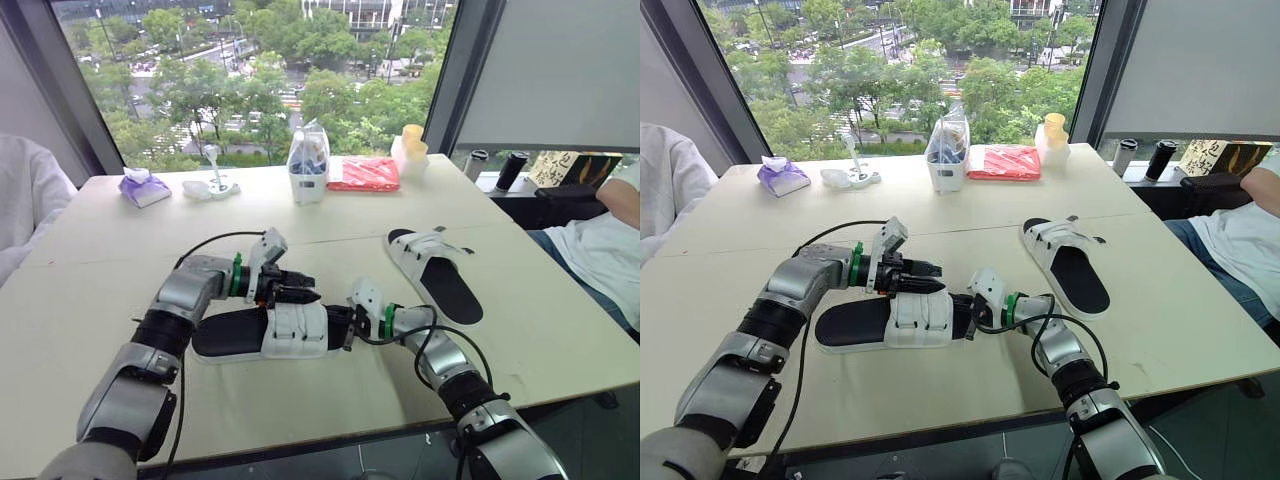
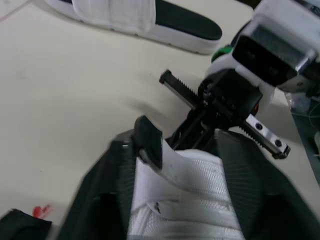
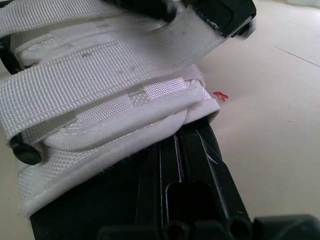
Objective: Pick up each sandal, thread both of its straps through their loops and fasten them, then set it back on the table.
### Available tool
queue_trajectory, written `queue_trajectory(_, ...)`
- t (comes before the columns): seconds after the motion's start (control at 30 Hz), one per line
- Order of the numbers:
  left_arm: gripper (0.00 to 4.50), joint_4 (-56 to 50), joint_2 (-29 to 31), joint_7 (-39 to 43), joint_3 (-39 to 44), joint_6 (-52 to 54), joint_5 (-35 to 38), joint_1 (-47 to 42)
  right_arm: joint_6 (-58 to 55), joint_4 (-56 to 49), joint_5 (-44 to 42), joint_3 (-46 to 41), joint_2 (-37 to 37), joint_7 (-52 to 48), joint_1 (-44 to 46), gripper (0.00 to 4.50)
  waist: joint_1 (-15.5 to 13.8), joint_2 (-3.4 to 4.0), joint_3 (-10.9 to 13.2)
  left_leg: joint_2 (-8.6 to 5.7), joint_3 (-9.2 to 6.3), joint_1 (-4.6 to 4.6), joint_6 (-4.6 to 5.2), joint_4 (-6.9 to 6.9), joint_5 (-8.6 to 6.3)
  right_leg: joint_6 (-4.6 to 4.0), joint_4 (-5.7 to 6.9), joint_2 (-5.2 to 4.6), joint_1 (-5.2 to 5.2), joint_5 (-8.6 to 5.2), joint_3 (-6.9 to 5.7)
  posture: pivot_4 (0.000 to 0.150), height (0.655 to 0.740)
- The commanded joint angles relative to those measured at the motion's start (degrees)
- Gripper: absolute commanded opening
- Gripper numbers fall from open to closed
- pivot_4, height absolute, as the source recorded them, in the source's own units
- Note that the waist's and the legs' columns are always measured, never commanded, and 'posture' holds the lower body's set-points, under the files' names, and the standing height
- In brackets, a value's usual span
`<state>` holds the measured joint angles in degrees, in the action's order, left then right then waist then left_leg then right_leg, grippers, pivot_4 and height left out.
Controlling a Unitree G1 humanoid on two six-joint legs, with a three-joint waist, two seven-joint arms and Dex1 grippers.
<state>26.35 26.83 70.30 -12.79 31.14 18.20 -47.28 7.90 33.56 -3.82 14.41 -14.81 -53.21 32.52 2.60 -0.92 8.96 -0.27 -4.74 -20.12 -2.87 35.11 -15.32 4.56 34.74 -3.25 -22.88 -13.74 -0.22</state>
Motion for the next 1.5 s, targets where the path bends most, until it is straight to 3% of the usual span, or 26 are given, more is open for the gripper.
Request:
queue_trajectory(0.03,0.5,-2.59,-0.08,0.61,1.31,1.1,0.72,-0.69,-4.51,6.7,5.25,4.09,-0.86,0.19,-4.64,0.0,0.0,0.0,0.0,0.0,0.0,0.01,0.0,0.0,0.0,0.0,0.01,0.0,0.0,0.0,0.0,0.15,0.74)
queue_trajectory(0.07,0.01,-3.16,-0.3,0.46,2.22,1.56,1.49,-0.83,-4.5,6.71,5.22,4.07,-0.86,0.19,-4.65,0.0,0.0,0.0,0.0,0.0,0.0,0.01,0.0,0.0,0.0,0.0,0.01,0.0,0.0,0.0,0.0,0.15,0.74)
queue_trajectory(0.27,0.01,-4.65,-1.59,-1.69,7.35,5.97,5.85,-1.82,-4.42,6.88,5.17,4.02,-0.79,0.25,-4.65,0.0,-0.01,0.0,0.01,0.0,0.0,0.01,0.0,0.01,0.0,0.01,0.07,0.0,-0.01,-0.01,0.0,0.15,0.74)
queue_trajectory(0.7,0.01,4.03,-0.85,-9.34,-1.15,1.13,-8.43,-1.3,-4.67,6.34,4.93,3.97,-0.87,0.5,-5.27,0.0,-0.13,0.0,-0.03,-0.01,-0.01,0.26,0.0,0.04,0.0,0.03,0.23,0.0,0.16,-0.02,0.0,0.15,0.74)
queue_trajectory(0.8,0.99,3.52,-0.8,-9.15,-1.97,2.13,-9.2,-1.14,-4.72,6.45,4.9,3.93,-0.71,0.7,-5.12,0.0,-0.12,0.0,-0.03,0.0,-0.01,0.49,-0.01,0.0,0.0,0.01,0.23,-0.02,0.35,-0.08,0.0,0.15,0.74)
queue_trajectory(1.03,4.48,1.17,-0.67,-10.25,-0.37,-1.3,-9.95,-0.95,-4.24,6.11,4.65,3.49,-1.14,0.68,-5.16,0.0,-0.1,0.0,-0.02,0.0,-0.04,0.53,0.0,-0.06,-0.01,0.02,0.23,-0.03,0.38,-0.13,0.0,0.15,0.74)
queue_trajectory(1.23,4.48,-16.78,-2.04,-16.24,19.16,10.02,7.89,4.67,-6.71,-4.56,0.96,-1.15,-2.73,3.23,-6.78,0.0,-0.12,0.04,0.23,0.08,-0.15,0.09,-0.01,-0.04,-0.01,0.13,0.32,-0.12,-0.04,-0.1,0.01,0.15,0.74)
queue_trajectory(1.4,4.48,-39.6,-0.51,-23.26,27.22,22.76,18.49,18.34,-15.68,-25.3,-2.58,-5.34,-6.97,5.22,-11.88,0.0,-0.79,0.49,0.55,-0.05,-0.16,-0.46,-0.1,-0.02,-0.03,0.31,0.43,-0.41,-0.53,-0.01,0.05,0.15,0.74)
queue_trajectory(1.5,4.48,-49.28,1.13,-26.33,30.71,28.82,24.72,26.36,-22.01,-36.29,-4.97,-7.79,-10.25,6.19,-14.42,0.0,-1.9,0.23,0.92,-0.17,-0.14,-0.88,-0.35,0.16,-0.18,0.45,0.36,-0.49,-0.8,-0.09,0.13,0.15,0.74)
